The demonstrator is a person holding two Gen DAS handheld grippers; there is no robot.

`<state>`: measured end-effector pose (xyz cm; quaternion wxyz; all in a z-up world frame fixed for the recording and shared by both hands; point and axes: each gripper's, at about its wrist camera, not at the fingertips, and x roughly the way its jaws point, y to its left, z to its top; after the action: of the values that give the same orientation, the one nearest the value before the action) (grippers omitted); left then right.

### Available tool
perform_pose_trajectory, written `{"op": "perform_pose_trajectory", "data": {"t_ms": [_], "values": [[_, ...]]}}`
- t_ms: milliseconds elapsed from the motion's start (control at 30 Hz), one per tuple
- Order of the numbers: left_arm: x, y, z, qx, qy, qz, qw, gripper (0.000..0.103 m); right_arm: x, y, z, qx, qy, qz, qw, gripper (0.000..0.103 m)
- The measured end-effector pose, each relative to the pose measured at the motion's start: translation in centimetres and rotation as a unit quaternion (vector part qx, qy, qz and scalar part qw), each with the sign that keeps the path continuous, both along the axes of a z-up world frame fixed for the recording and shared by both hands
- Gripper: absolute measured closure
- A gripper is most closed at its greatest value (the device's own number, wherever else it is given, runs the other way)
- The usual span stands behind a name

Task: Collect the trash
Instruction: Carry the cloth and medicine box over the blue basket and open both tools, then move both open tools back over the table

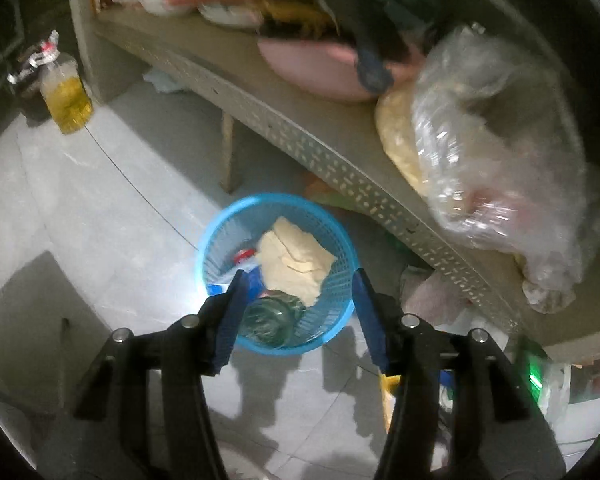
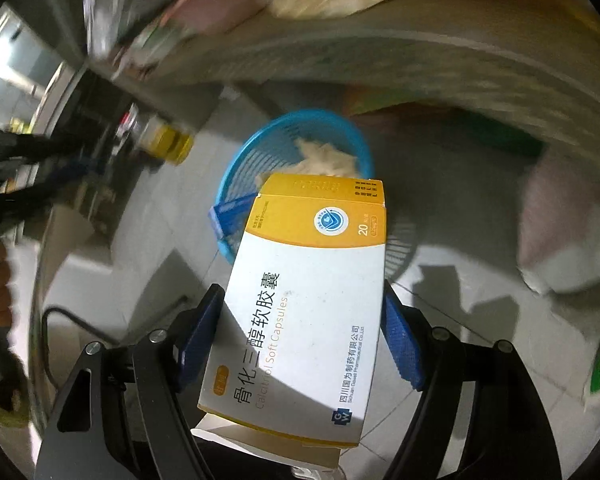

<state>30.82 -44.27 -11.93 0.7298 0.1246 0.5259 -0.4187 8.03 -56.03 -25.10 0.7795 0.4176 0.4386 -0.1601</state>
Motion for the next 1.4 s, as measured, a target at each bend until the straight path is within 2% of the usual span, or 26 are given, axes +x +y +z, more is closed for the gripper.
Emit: {"op": "perform_pose_trajectory", "data": {"t_ms": [167, 267, 300, 367, 467, 533, 600, 800, 967, 1067, 1267, 1400], "values": [[-1.1, 7.7, 5.2, -0.011, -0.045, 0.006, 0.9989, 0.044, 7.0, -0.4, -2.8, 0.024, -0.006, 0.057, 0.998, 0.028], [-1.6, 12.2, 7.5, -0.02, -0.058, 0.022, 0.9979, 0.041, 10.2, -2.2, -4.2, 0.017, -0.011, 0.035, 0.999, 0.025], [-1.8, 13.1, 8.0, -0.023, -0.059, 0.025, 0.9977, 0.04, 11.0, -2.9, -5.1, 0.007, 0.001, 0.018, 1.0, 0.025], [-2.6, 16.6, 9.3, -0.035, -0.066, 0.039, 0.9964, 0.038, 11.4, -3.6, -6.2, 0.001, 0.021, -0.008, 1.0, 0.024], [-3.8, 20.8, 10.8, -0.051, -0.086, 0.06, 0.9932, 0.036, 10.1, -3.4, -6.6, 0.002, 0.006, -0.036, 0.999, 0.024], [-4.9, 23.5, 11.8, -0.062, -0.107, 0.079, 0.9892, 0.033, 8.6, -2.8, -6.0, -0.011, -0.021, -0.047, 0.999, 0.023], [-5.5, 25.5, 12.1, -0.071, -0.115, 0.094, 0.9863, 0.032, 7.7, -2.5, -5.5, -0.024, -0.02, -0.056, 0.998, 0.023], [-7.8, 30.5, 12.6, -0.089, -0.132, 0.134, 0.9782, 0.031, 4.4, -0.4, -2.9, -0.047, -0.027, -0.071, 0.996, 0.023], [-9.7, 34.7, 13.1, -0.102, -0.136, 0.172, 0.9704, 0.026, 2.3, 2.6, -0.6, -0.071, -0.023, -0.051, 0.996, 0.023], [-11.0, 37.4, 13.3, -0.103, -0.146, 0.196, 0.9643, 0.025, 1.1, 5.1, 2.1, -0.094, -0.028, -0.024, 0.995, 0.023], [-13.3, 44.3, 13.0, -0.082, -0.169, 0.268, 0.9449, 0.023, -0.6, 9.5, 8.6, -0.141, -0.054, 0.046, 0.988, 0.017], [-14.3, 49.2, 12.4, -0.078, -0.16, 0.327, 0.9282, 0.023, -0.6, 12.6, 13.8, -0.173, -0.083, 0.099, 0.976, 0.015]]}}
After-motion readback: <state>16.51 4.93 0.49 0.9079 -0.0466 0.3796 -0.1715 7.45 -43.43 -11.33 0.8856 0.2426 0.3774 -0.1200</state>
